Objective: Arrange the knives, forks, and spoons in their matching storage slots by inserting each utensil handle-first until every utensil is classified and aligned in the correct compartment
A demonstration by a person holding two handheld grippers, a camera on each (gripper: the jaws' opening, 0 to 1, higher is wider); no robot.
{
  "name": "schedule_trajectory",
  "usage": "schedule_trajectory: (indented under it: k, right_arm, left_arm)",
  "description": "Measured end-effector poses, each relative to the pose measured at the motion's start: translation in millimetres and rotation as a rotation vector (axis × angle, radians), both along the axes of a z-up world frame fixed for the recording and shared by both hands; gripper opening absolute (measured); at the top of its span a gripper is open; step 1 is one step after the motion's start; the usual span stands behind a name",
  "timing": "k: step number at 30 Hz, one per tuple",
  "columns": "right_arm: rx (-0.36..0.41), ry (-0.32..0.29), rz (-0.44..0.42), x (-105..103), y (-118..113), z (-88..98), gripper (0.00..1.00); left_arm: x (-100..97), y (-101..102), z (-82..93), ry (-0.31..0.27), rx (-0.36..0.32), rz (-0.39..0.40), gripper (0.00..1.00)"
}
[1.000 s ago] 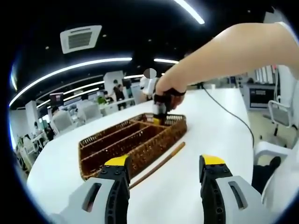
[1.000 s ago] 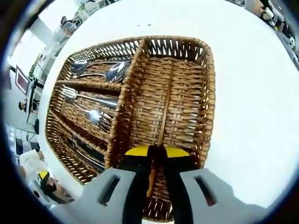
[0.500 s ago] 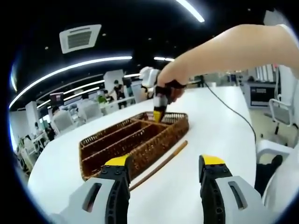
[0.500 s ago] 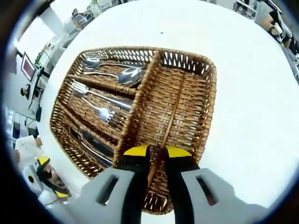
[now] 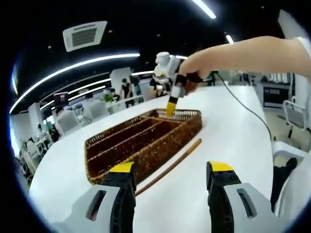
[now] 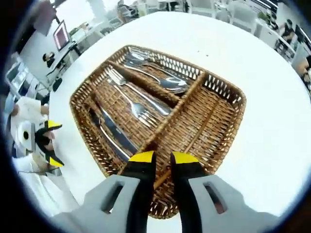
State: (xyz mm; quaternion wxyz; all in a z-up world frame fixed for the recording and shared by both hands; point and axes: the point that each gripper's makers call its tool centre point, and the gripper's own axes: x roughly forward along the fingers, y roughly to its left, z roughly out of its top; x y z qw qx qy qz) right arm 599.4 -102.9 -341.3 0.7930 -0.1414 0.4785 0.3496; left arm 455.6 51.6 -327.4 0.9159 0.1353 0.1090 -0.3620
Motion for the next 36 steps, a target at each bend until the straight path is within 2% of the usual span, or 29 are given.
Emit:
schedule_trajectory:
  k: [9,18,20,25,31,36]
  right_arm:
    - [0.106,-0.138,0.142,-14.2,25.2,12.6,0.13]
    - [0.177,-0.253,0.213,-24.9,34.5,19.6,0.15]
    - [0.207,-0.309,0.244,-25.3,39.0,25.0,0.15]
    - [0.251,-0.388,0.295,-37.5,43.2,33.5,0.15]
    - [0.300,-0.461,0.360,-51.1,48.7,37.3,0.16]
    - [0.352,-0.492,0.402,-66.9,55.6,37.6,0.16]
  left_arm:
    - [1.2,5.5,-5.6,0.017,0.006,0.018,0.58]
    - [6.8,11.1,-9.8,0.029,0.003,0.033,0.57]
    - [7.8,11.2,-12.1,0.036,0.006,0.031,0.57]
    - [11.3,12.5,-14.6,0.043,0.007,0.032,0.56]
    - [12.0,11.5,-15.5,0.049,-0.010,0.033,0.54]
    - [10.7,10.6,-18.8,0.060,-0.019,0.034,0.54]
